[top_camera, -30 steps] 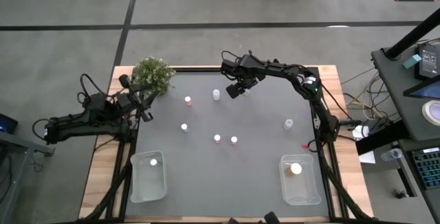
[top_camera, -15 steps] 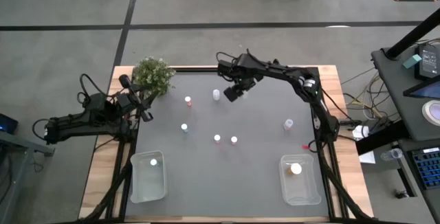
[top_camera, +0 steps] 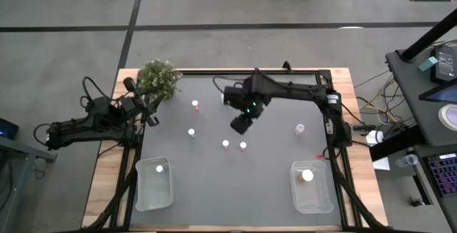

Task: Pick and place medicine bottles into bin by pill shape (circle, oval)
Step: Put the left transparent capsule bottle into the transparent bin

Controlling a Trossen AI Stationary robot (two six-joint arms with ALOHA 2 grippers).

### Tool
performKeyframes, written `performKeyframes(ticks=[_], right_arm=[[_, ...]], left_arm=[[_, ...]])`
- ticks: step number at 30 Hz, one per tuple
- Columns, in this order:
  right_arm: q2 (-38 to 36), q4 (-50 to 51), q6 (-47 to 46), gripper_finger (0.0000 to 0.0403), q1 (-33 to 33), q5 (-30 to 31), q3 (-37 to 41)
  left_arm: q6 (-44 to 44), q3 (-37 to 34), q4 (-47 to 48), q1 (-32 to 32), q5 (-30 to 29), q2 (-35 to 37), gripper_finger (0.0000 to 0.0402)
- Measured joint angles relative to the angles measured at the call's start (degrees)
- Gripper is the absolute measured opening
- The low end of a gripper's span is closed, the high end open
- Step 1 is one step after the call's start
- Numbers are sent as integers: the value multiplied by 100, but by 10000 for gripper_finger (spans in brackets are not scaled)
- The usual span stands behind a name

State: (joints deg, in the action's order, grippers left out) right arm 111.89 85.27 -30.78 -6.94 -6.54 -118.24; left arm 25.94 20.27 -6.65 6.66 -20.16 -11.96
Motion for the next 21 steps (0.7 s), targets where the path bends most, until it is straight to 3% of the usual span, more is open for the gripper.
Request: performKeyframes(ticks=[13, 21], right_arm=[[-1004, -247, -2029, 140, 1734, -136, 643], [-1704, -909, -3690, 138, 2753, -97, 1620]], left_arm=[[-13, -2, -119, 0, 4, -103, 134], [-28, -2, -152, 2, 2, -123, 134]])
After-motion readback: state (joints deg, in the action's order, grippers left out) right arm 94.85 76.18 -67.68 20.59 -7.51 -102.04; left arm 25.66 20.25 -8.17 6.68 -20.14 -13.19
